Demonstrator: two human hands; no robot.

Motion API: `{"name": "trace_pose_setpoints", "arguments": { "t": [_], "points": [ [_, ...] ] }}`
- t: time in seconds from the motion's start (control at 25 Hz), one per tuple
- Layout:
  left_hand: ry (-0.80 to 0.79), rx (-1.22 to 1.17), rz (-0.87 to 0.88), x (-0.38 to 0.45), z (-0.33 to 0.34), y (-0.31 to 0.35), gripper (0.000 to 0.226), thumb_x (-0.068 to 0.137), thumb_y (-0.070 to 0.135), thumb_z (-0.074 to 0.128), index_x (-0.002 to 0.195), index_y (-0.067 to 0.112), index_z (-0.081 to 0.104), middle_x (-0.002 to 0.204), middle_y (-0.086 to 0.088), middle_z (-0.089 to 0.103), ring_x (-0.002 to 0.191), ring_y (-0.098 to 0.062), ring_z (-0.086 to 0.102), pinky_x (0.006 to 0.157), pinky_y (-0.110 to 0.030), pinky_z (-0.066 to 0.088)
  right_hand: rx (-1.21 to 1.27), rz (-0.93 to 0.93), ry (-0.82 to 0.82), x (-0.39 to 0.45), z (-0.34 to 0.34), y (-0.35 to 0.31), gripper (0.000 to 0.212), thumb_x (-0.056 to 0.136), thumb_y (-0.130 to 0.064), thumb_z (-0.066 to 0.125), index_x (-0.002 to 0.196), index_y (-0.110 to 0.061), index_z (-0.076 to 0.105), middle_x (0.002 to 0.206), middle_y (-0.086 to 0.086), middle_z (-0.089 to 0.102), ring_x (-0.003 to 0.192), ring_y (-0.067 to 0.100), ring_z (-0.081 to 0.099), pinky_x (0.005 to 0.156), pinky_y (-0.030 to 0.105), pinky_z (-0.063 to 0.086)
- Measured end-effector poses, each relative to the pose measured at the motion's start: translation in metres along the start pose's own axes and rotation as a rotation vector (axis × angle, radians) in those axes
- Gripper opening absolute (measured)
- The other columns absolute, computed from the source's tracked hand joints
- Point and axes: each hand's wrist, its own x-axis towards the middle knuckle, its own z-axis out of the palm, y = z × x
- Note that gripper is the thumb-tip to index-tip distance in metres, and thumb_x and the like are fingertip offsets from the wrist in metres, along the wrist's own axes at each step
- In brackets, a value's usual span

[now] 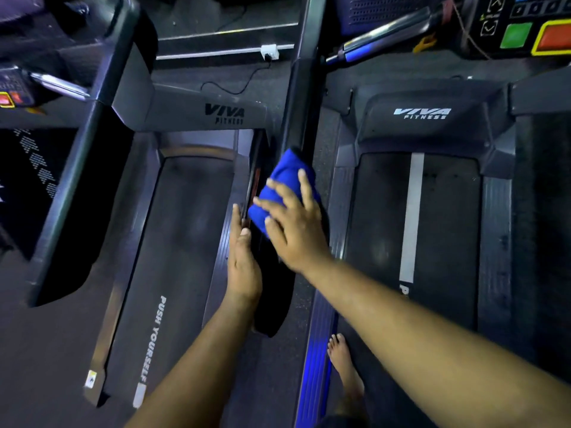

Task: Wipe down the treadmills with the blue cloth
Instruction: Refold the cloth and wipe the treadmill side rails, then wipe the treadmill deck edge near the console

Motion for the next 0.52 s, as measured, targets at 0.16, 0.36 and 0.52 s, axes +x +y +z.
{"name": "trace_pose_setpoints", "arguments": {
  "t": [0.16,0.36,0.52],
  "points": [
    [-0.046,0.029,-0.047,-0.039,-0.023,-0.022,0.050,0.091,0.054,0.038,0.141,0.051,0.033,0.161,0.008,0.027,0.147,-0.005,0.026,0.124,-0.043,0.018,0.005,-0.025,-0.031,-0.057,0.005,-0.019,0.040,0.094,-0.033,0.047,0.131,-0.029,0.063,0.150,-0.005,0.047,0.150,0.036,0.016,0.107,0.058,0.034],
    [-0.158,-0.027,-0.160,-0.076,-0.039,-0.023,0.052,0.100,0.057,0.033,0.144,0.033,0.048,0.147,0.006,0.052,0.139,-0.011,0.043,0.115,-0.040,0.032,0.051,-0.017,-0.066,-0.103,0.007,-0.031,0.045,0.099,-0.036,0.039,0.141,-0.030,0.053,0.155,-0.007,0.041,0.152,0.034,0.011,0.112,0.055,0.031],
    [-0.129,0.106,-0.148,-0.107,-0.045,-0.008,0.032,0.106,0.034,0.041,0.121,0.020,0.064,0.116,0.000,0.070,0.114,-0.017,0.064,0.091,-0.020,0.048,0.125,-0.021,-0.148,-0.143,0.008,-0.038,0.051,0.104,-0.037,0.032,0.153,-0.022,0.036,0.164,-0.001,0.024,0.153,0.032,0.006,0.122,0.056,0.015]
  ]
}}
